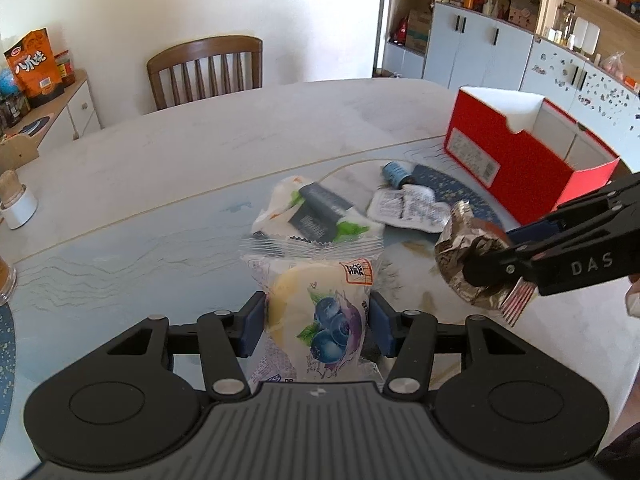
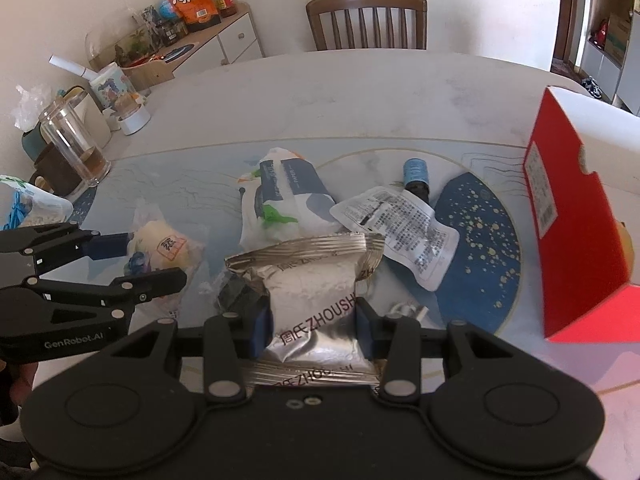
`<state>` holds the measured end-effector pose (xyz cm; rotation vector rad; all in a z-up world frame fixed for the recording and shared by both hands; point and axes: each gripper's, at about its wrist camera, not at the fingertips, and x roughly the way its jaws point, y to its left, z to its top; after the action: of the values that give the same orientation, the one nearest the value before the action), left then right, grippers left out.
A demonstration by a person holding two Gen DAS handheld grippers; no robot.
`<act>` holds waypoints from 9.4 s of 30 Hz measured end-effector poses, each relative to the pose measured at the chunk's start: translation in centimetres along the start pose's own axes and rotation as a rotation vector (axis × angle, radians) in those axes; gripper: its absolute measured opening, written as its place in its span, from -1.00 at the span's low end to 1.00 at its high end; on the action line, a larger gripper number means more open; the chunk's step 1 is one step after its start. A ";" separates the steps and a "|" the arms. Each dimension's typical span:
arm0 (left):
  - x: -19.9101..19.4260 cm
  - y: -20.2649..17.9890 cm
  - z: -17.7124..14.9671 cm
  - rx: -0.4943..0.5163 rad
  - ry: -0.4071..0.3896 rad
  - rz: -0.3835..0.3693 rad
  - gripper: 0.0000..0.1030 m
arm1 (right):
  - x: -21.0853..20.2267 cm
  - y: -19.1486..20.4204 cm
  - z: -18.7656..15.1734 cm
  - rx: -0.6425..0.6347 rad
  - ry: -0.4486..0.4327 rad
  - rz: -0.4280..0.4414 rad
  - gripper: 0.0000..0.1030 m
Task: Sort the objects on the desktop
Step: 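Carry the silver foil bag and blueberry bread bag with both tools into the box, then open both tools to release the foil bag and bread bag in the box, then withdraw both tools from the box back over the table items, then grasp the clear bag of black items with the left tool while the right grasps the white USB cable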
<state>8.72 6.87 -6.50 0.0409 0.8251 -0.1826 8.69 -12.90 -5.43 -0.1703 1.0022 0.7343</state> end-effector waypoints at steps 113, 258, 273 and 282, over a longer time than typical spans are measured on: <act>20.7 -29.6 21.9 0.292 0.207 -0.103 0.02 | -0.6 -32.2 6.9 -0.024 0.100 -0.268 -0.19; 3.6 -2.8 3.3 0.018 0.103 -0.134 0.99 | -4.8 -2.1 -4.7 -0.057 -0.056 -0.186 0.92; 6.7 -1.2 1.1 -0.027 0.169 -0.103 0.99 | 0.3 -1.1 -5.3 -0.050 -0.006 -0.248 0.81; 8.3 -0.9 1.0 -0.026 0.190 -0.062 0.99 | 2.7 -1.3 -5.4 -0.056 0.037 -0.249 0.69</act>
<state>14.77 4.70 -11.88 0.0084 1.0185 -0.2287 6.60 -15.02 -10.85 -0.3515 0.9755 0.5333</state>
